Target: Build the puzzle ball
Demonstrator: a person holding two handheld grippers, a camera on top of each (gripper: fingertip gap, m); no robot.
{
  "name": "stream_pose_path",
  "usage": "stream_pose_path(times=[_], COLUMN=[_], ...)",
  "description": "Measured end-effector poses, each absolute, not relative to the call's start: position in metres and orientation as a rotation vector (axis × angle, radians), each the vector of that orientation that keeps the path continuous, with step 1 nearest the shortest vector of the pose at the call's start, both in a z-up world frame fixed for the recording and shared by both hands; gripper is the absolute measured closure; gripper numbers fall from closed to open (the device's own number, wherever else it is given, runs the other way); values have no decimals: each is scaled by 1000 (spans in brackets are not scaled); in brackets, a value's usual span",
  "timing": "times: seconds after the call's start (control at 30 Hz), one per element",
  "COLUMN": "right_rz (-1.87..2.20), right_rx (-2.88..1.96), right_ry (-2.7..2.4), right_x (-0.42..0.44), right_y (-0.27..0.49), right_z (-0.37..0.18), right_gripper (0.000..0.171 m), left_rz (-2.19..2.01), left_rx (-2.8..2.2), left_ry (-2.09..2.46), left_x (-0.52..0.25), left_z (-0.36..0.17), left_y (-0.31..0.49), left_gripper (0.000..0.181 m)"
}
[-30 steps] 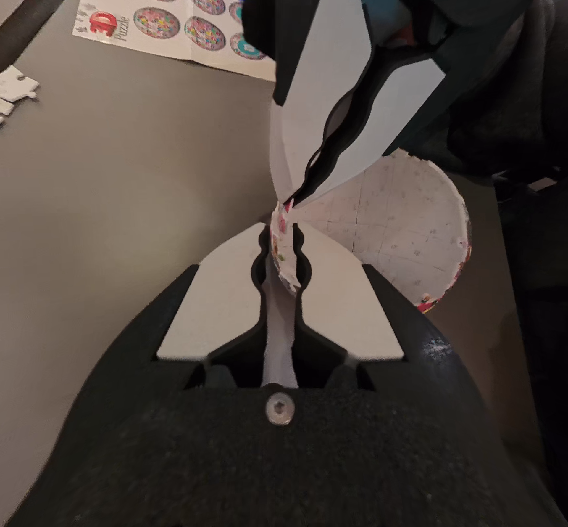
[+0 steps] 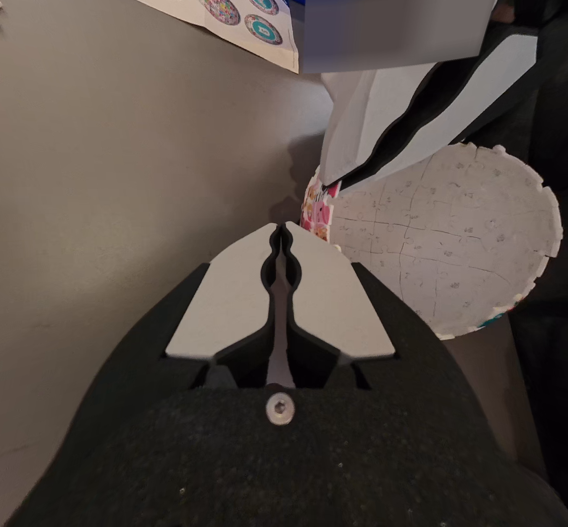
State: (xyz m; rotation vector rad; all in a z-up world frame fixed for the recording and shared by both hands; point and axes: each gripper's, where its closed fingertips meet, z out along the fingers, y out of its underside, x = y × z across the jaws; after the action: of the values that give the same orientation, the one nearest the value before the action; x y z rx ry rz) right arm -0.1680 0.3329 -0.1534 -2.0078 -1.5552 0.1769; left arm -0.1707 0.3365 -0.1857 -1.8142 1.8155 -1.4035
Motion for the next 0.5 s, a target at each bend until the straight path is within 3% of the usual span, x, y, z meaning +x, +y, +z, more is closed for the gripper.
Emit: stream_pose_path(times=[0.5], right_rz=[141], right_rx=[-1989], right_ry=[-1578], right_x=[-168], right_y=[332], right_z=[-153], right_gripper=[169], left_rz=[-1415], left_rx=[-1845], left_ry=[1810], left_x=[-170], left_z=[-189], left_y=[338], left_gripper=[177])
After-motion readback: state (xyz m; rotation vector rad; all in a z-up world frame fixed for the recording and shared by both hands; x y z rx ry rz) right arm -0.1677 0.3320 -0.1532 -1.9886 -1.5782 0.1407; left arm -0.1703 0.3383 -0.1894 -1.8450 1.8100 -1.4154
